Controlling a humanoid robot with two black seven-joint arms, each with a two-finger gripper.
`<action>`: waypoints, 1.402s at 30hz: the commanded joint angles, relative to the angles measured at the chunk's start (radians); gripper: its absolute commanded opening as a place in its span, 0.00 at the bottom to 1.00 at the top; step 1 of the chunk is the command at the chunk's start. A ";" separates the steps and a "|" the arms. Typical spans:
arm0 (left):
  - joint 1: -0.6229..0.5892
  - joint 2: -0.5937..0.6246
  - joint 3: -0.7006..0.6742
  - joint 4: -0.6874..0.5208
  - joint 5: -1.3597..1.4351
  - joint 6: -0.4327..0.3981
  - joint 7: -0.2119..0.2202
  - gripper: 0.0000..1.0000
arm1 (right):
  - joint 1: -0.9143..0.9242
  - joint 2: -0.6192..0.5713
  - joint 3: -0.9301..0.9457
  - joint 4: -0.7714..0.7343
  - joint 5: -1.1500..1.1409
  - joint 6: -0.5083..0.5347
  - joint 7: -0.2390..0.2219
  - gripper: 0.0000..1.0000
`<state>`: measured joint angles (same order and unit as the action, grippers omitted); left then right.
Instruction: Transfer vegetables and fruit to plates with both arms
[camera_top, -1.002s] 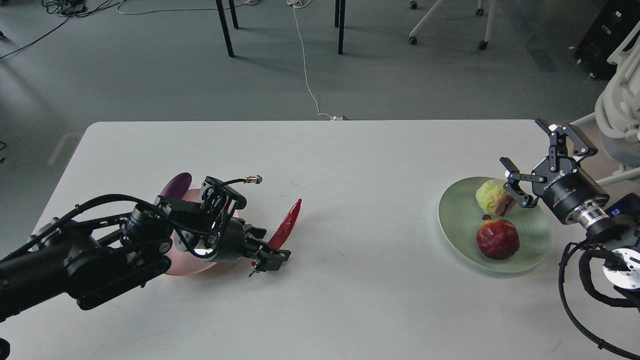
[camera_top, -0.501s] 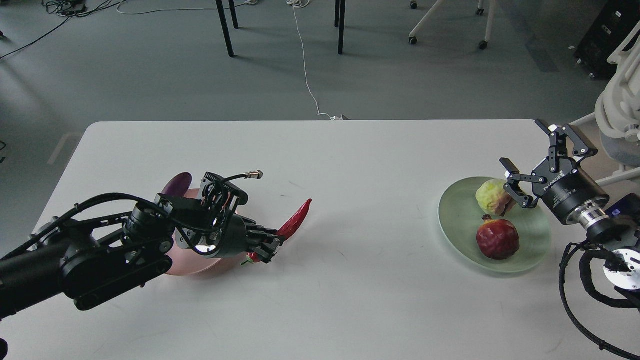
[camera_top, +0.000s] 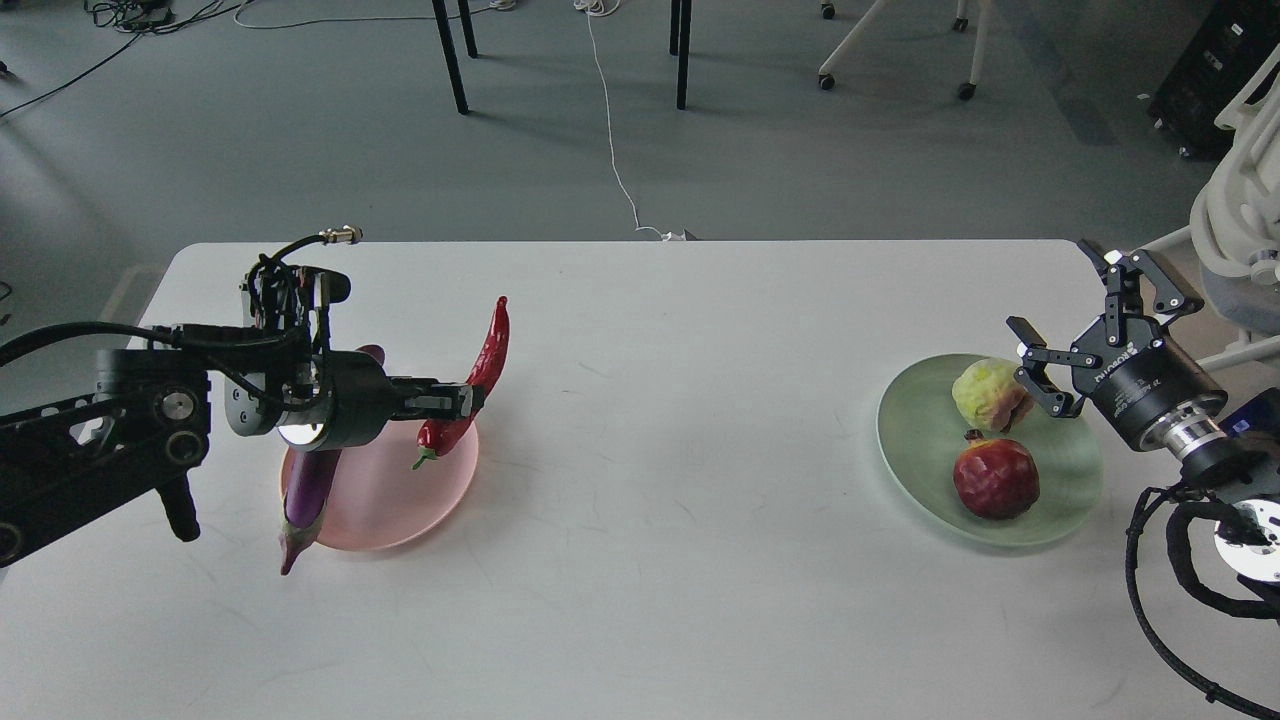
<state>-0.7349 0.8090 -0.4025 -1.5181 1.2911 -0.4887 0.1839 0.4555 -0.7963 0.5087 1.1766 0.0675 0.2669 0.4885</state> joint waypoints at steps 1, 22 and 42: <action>0.049 0.047 -0.004 -0.066 -0.084 0.000 0.052 0.07 | 0.000 0.003 -0.001 -0.002 0.000 0.000 0.000 0.97; 0.121 0.082 0.002 -0.077 -0.121 0.056 0.105 0.64 | 0.000 0.008 0.001 -0.002 0.000 0.000 0.000 0.97; 0.118 -0.025 -0.367 -0.019 -0.492 0.073 -0.072 0.97 | 0.002 0.008 0.001 -0.002 0.000 0.000 0.000 0.97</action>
<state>-0.6267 0.8306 -0.6807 -1.5884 0.8973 -0.4373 0.1733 0.4556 -0.7885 0.5094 1.1755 0.0675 0.2669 0.4888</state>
